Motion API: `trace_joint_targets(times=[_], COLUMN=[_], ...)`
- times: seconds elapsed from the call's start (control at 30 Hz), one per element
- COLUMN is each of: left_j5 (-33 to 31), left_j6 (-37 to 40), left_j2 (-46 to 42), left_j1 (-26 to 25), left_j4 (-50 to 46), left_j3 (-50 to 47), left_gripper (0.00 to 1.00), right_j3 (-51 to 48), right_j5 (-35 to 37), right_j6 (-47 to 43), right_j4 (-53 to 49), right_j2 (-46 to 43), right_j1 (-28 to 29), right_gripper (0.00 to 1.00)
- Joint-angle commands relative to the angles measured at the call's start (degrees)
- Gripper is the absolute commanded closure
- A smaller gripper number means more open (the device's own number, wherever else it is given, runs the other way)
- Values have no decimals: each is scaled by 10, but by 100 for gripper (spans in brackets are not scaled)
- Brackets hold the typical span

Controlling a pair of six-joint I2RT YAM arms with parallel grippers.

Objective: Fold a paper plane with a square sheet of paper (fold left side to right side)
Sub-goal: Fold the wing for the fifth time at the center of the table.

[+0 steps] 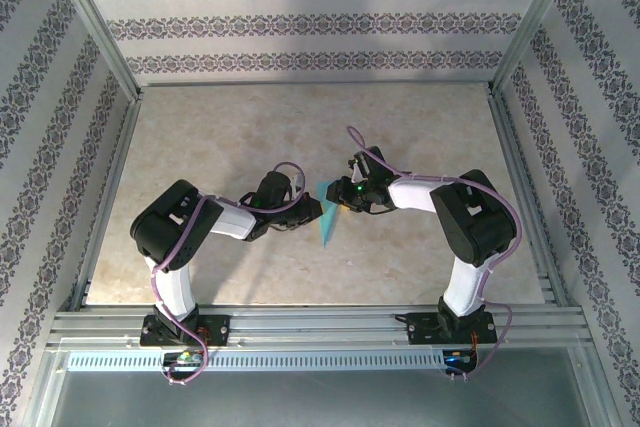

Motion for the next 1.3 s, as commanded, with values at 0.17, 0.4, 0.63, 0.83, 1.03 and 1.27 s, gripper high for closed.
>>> trace_joint_targets(times=[0.17, 0.4, 0.63, 0.83, 1.03, 1.27], left_j5=[-10, -15, -28, -30, -32, -38], left_j6=[18, 14, 21, 22, 18, 13], left_j2=[11, 14, 3, -2, 1, 4], left_j1=[10, 9, 10, 9, 9, 7], left_j4=[-27, -24, -39, -39, -37, -41], left_j3=[7, -4, -10, -17, -19, -24], left_gripper=[96, 96, 97, 97, 98, 98], right_j3=[-2, 1, 2, 2, 4, 6], right_j5=[25, 24, 25, 24, 23, 20], right_j6=[-18, -17, -18, -19, -19, -17], right_j4=[-22, -22, -23, -25, -25, -25], right_j2=[26, 29, 29, 30, 30, 22], right_j1=[8, 10, 10, 9, 10, 10], right_gripper=[59, 59, 59, 59, 59, 59])
